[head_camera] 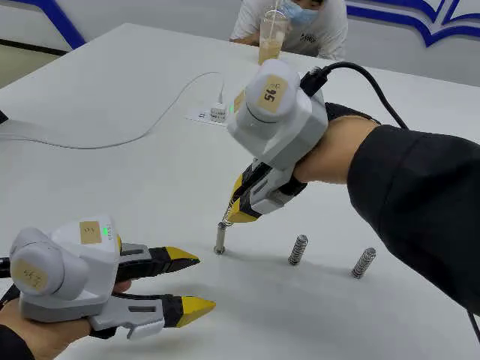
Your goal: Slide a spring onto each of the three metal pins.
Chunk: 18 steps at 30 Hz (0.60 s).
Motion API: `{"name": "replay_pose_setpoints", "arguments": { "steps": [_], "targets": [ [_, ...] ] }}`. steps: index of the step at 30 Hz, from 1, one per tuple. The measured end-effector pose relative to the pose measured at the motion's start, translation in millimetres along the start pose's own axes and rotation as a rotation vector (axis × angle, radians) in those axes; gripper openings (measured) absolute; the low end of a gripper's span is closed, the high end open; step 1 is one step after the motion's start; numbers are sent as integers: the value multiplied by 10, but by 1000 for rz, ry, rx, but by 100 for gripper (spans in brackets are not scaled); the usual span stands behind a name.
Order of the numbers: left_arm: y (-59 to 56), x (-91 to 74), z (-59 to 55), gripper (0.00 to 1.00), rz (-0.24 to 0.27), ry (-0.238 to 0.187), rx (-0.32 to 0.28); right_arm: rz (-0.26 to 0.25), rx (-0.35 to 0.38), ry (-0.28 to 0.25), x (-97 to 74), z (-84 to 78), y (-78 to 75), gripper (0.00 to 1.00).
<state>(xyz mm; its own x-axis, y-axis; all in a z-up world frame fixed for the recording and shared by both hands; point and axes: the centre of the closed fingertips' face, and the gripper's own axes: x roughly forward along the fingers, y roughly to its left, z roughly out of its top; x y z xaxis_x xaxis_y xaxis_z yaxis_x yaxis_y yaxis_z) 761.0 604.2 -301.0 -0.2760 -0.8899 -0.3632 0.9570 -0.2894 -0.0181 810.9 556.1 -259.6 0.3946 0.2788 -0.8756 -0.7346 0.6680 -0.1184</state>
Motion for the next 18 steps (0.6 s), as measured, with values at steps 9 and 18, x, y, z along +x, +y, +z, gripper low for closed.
{"name": "replay_pose_setpoints", "arguments": {
  "steps": [9, 18],
  "targets": [
    [25, -29, -14, 39, 10, -1, -6, 12, 11, 12, 70, -15, -32, 12],
    [36, -35, -26, 39, 12, -2, -11, 21, 12, 32, 137, -38, -52, 12]
  ]
}}
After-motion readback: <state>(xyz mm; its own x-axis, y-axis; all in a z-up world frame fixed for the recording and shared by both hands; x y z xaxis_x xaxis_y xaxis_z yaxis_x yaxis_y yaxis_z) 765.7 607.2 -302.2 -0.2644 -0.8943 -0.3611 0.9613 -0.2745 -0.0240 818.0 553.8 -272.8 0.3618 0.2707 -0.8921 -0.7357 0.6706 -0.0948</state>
